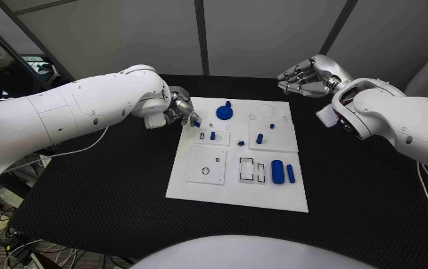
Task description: Assemble the parts on the task board
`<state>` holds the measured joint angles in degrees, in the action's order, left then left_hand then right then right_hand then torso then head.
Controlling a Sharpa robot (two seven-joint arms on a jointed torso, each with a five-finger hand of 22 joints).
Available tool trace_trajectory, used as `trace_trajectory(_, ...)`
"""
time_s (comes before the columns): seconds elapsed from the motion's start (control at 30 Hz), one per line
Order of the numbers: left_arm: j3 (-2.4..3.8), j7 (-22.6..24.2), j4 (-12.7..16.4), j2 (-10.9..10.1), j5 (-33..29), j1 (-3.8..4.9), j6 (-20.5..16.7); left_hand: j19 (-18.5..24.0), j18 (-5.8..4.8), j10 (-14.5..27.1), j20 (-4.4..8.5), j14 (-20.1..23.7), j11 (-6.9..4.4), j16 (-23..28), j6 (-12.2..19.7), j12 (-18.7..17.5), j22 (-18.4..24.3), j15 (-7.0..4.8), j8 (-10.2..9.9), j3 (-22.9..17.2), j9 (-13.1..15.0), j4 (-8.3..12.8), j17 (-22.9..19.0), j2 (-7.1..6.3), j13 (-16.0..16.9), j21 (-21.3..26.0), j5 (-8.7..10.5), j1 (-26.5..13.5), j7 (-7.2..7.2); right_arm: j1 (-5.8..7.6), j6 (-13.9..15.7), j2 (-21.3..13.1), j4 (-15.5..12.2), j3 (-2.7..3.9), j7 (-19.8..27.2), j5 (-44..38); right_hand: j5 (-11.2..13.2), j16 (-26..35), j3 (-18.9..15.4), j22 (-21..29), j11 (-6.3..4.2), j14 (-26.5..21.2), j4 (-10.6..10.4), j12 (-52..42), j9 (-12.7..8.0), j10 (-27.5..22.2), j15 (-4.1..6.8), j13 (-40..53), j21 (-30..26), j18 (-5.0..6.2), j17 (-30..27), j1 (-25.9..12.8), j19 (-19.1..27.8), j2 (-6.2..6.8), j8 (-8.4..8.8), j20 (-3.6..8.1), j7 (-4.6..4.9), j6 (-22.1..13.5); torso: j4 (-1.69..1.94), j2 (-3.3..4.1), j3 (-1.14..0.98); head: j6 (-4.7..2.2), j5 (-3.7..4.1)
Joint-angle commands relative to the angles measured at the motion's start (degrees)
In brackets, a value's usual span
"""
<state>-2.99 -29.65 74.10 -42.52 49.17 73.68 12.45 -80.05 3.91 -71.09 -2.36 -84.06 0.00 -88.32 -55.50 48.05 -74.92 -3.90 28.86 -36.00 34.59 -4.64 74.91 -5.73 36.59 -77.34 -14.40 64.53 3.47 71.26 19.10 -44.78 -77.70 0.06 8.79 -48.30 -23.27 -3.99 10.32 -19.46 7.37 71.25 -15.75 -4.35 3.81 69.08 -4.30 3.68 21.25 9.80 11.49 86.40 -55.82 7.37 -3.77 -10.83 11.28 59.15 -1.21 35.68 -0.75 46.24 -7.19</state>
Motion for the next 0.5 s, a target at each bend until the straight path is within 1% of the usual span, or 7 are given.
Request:
trace_trajectory(0.03,-0.14,0.6,1.9,-0.6,0.0,-0.41,-4.7,-0.2,0.01,-1.6,0.18,-5.3,-1.17,-0.1,0.1,0.5,-1.6,-0.43,0.3,-7.2,0.1,6.9,12.9,0.12,0.1,-0.2,-0.36,-0.6,-0.30,0.10,-0.4,0.1,0.1,0.03,0.1,0.1,-0.3,0.3,0.4,0.1,0.05,0.1,-0.1,0.1,0.0,-0.5,-0.38,0.0,-0.3,0.62,0.0,-0.1,-0.4,-0.26,0.00,0.06,-0.01,-0.3,0.07,-0.13,0.03,0.13,-0.02)
trace_trajectory(0.07,-0.19,0.6,2.4,-0.8,0.4,-0.61,-5.1,-0.2,-0.01,-1.7,0.20,-5.3,-1.20,-0.1,0.1,0.7,-1.7,-0.45,0.4,-7.3,0.1,7.0,12.9,0.08,0.4,-0.3,-0.45,-0.7,-0.33,0.10,-0.4,0.1,0.1,0.03,0.1,0.1,-0.3,0.3,0.4,0.1,0.05,0.1,-0.1,0.1,0.0,-0.5,-0.38,0.0,-0.3,0.62,0.0,-0.1,-0.4,-0.26,0.00,0.06,-0.01,-0.3,0.10,-0.14,0.06,0.17,-0.03)
trace_trajectory(0.17,-0.29,0.5,3.6,-1.1,1.7,-1.23,-5.8,-0.3,-0.01,-2.0,0.26,-5.3,-1.28,-0.2,0.0,0.9,-1.8,-0.52,0.6,-7.8,0.2,7.3,12.9,0.00,0.5,-0.3,-0.79,-1.2,-0.41,0.10,-0.5,0.2,0.1,0.03,0.1,0.1,-0.4,0.3,0.4,0.1,0.05,0.1,-0.1,0.1,0.0,-0.5,-0.38,0.0,-0.3,0.62,-0.1,-0.1,-0.4,-0.24,0.00,0.07,0.00,-0.4,0.04,-0.06,0.03,0.15,-0.13)
trace_trajectory(0.3,-0.35,0.3,4.6,-1.3,3.0,-1.97,-6.1,-0.3,0.00,-2.1,0.36,-5.3,-1.38,-0.2,-0.1,1.1,-1.8,-0.62,1.0,-8.5,0.1,7.8,12.9,-0.11,0.5,-0.2,-1.36,-1.8,-0.50,0.09,-0.5,0.2,0.2,0.03,0.1,0.1,-0.4,0.3,0.4,0.1,0.05,0.1,-0.1,0.1,0.0,-0.5,-0.38,0.0,-0.3,0.62,-0.1,-0.1,-0.4,-0.24,0.00,0.07,0.00,-0.4,-0.01,-0.02,0.04,0.19,-0.16)
trace_trajectory(0.37,-0.36,0.2,4.9,-1.4,4.1,-2.38,-6.2,-0.3,-0.01,-2.2,0.40,-5.3,-1.41,-0.2,0.0,1.1,-1.8,-0.65,1.2,-8.9,0.1,8.0,12.9,-0.19,0.5,-0.2,-1.58,-2.1,-0.53,0.09,-0.6,0.2,0.2,0.03,0.1,0.1,-0.4,0.3,0.4,0.1,0.05,0.1,-0.1,0.1,0.0,-0.5,-0.38,0.0,-0.3,0.62,-0.1,-0.1,-0.4,-0.24,0.00,0.07,0.00,-0.4,0.07,0.01,0.04,0.27,-0.06)
trace_trajectory(0.5,-0.38,0.1,5.2,-1.3,6.0,-3.15,-6.6,-0.3,-0.02,-2.3,0.45,-5.3,-1.45,-0.1,0.0,1.2,-1.9,-0.70,1.4,-9.3,0.1,8.3,12.9,-0.29,0.5,-0.3,-1.89,-2.5,-0.57,0.09,-0.6,0.3,0.2,0.03,0.1,0.1,-0.4,0.3,0.4,0.1,0.05,0.1,-0.1,0.1,0.0,-0.5,-0.38,0.0,-0.3,0.62,-0.1,-0.1,-0.4,-0.24,0.00,0.07,0.00,-0.4,0.13,-0.01,0.04,0.21,0.05)
